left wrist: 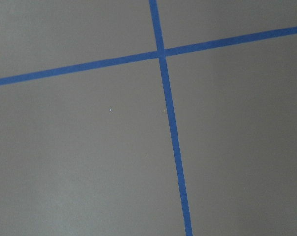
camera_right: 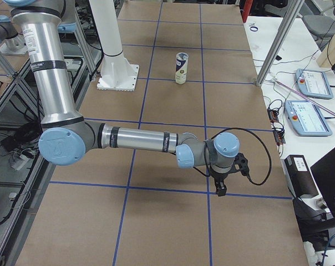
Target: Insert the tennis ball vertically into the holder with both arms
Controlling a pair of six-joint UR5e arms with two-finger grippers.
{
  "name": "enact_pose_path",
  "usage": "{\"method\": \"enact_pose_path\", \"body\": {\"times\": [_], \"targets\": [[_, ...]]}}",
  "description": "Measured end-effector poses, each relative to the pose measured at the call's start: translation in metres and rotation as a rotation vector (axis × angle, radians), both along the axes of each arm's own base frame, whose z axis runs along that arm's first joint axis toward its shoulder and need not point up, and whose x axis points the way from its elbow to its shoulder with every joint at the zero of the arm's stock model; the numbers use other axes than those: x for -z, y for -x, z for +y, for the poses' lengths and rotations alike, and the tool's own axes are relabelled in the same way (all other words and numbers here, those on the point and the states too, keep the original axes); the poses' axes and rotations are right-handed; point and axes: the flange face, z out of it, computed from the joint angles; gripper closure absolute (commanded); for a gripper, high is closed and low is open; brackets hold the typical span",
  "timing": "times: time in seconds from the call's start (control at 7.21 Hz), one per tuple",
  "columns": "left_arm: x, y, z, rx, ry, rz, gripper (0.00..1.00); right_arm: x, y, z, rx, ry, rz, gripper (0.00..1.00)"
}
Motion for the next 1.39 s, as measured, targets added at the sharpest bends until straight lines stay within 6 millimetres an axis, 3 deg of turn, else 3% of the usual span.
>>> {"method": "enact_pose_path", "body": {"times": [0.42,0.69,1.39], "targets": [[0.001,0.020,0.008,0.051,-0.063,0.034,0.00,0.049,-0.009,0.020,-0.045,0.088,-0.012,0.00],[0.010,0.023,0.000,0.059,-0.131,0.035,0.00,0.048,-0.010,0.033,-0.042,0.102,-0.010,0.00],[0.016,0.024,-0.007,0.058,-0.160,0.033,0.00,0.036,-0.011,0.040,-0.051,0.133,-0.009,0.00]]}}
